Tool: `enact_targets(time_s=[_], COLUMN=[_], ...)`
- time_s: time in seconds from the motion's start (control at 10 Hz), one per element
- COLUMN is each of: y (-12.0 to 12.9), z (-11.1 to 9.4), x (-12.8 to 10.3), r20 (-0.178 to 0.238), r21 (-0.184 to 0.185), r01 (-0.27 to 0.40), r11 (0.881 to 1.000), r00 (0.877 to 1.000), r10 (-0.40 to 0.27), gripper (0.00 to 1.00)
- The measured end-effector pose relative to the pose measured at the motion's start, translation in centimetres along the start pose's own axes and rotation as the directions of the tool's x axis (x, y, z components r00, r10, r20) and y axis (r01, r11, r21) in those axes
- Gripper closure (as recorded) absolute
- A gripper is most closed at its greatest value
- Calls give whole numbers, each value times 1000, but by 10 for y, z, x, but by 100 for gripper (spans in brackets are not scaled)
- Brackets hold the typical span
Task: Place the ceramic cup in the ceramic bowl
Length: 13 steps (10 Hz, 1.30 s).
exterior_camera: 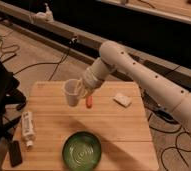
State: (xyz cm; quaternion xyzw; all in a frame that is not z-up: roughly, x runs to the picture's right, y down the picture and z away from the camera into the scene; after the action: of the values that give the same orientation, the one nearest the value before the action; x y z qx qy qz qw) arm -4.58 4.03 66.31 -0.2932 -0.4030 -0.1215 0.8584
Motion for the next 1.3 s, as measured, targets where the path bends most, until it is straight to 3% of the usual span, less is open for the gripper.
enact_targets(time_s=[0.5,0.8,1.3], y=[77,122,121], z=[-8,2,3], x=[15,27,27], r20=[39,61,58], r21=[15,-28,-31], r01=[-76,-128,-130], r11=[997,991,991], r00=[996,990,990], r10=[75,130,132], gripper=[100,100,100])
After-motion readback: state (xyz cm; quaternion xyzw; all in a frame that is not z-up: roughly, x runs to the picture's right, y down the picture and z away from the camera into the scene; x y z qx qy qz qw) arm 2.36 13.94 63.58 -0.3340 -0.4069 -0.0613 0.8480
